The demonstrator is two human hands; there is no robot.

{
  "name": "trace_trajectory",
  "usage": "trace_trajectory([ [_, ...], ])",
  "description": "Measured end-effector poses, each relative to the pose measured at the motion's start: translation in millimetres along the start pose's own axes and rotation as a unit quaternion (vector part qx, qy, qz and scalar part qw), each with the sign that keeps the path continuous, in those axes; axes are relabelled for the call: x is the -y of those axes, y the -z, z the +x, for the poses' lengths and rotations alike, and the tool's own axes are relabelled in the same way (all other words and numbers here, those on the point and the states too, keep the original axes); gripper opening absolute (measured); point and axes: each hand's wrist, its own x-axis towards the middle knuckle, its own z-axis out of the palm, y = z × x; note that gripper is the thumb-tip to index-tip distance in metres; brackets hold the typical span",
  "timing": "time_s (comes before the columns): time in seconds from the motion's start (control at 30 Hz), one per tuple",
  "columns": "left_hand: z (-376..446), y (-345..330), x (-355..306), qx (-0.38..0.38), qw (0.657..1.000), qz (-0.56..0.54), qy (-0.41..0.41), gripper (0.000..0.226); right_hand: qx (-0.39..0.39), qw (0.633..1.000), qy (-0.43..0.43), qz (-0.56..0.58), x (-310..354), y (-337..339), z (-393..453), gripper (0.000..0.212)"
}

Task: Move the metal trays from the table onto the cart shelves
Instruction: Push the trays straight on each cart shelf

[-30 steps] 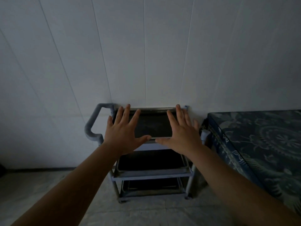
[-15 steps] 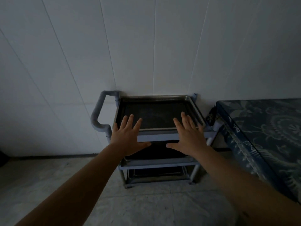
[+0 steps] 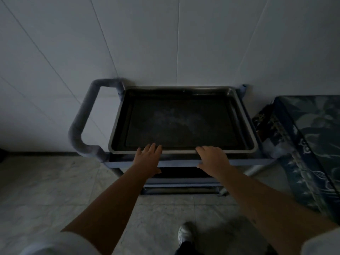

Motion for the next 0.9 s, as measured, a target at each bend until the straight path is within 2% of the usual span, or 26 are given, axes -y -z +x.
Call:
trace_trajectory([
  [0.1,19.9,-16.2,2.0,-0.047,0.999,-0.015,0.009,0.064,-0.004,0.999,0.021,0.031,-9.8,-12.5,14.8,0.037],
  [0.2,22.1,-23.7,4.4,-0.074,0.997,-0.023,0.016,0.046,-0.013,0.998,0.029,0.053,-16.3,-20.2,17.1,0.037],
  [0.27,15.3,-28.8,2.0,-0.107,0.994,-0.007,0.004,0.034,-0.028,0.998,0.040,0.041,-13.3,-23.5,12.4,0.027],
  [0.4,3.8,-39.8,-8.1,-0.173,0.985,0.002,-0.014,0.036,-0.045,0.998,0.042,0.018,-7.0,-23.1,3.7,0.024],
  [0.53,4.4,-35.8,-9.2,-0.143,0.990,0.009,0.000,0.039,-0.055,0.998,0.012,0.010,-0.4,-12.3,-2.7,0.011],
  [0.57,2.3,-35.3,-9.9,-0.129,0.992,-0.004,0.006,0.052,-0.053,0.999,0.000,0.010,3.8,-9.3,-7.3,0.013],
  [0.6,-2.5,-36.0,-11.2,-0.109,0.994,-0.010,0.011,0.072,-0.047,0.999,-0.012,0.005,9.3,-8.0,-13.4,0.025],
  [0.67,-24.1,-37.9,-15.4,-0.086,0.996,-0.009,0.007,0.108,-0.023,0.999,-0.046,0.003,25.0,-7.2,-35.2,0.071],
  [0.7,-39.1,-40.9,-17.4,-0.081,0.997,-0.008,0.004,0.115,-0.017,0.998,-0.059,0.008,34.7,-8.4,-51.8,0.089],
  [0.77,-70.6,-53.9,-17.4,-0.082,0.997,-0.004,-0.001,0.121,-0.013,0.998,-0.064,0.009,54.4,-17.6,-88.1,0.101],
  [0.9,-125.7,-84.1,-13.1,-0.034,0.999,0.000,-0.009,0.120,0.064,0.995,-0.069,0.018,78.3,-46.4,-151.9,0.104],
])
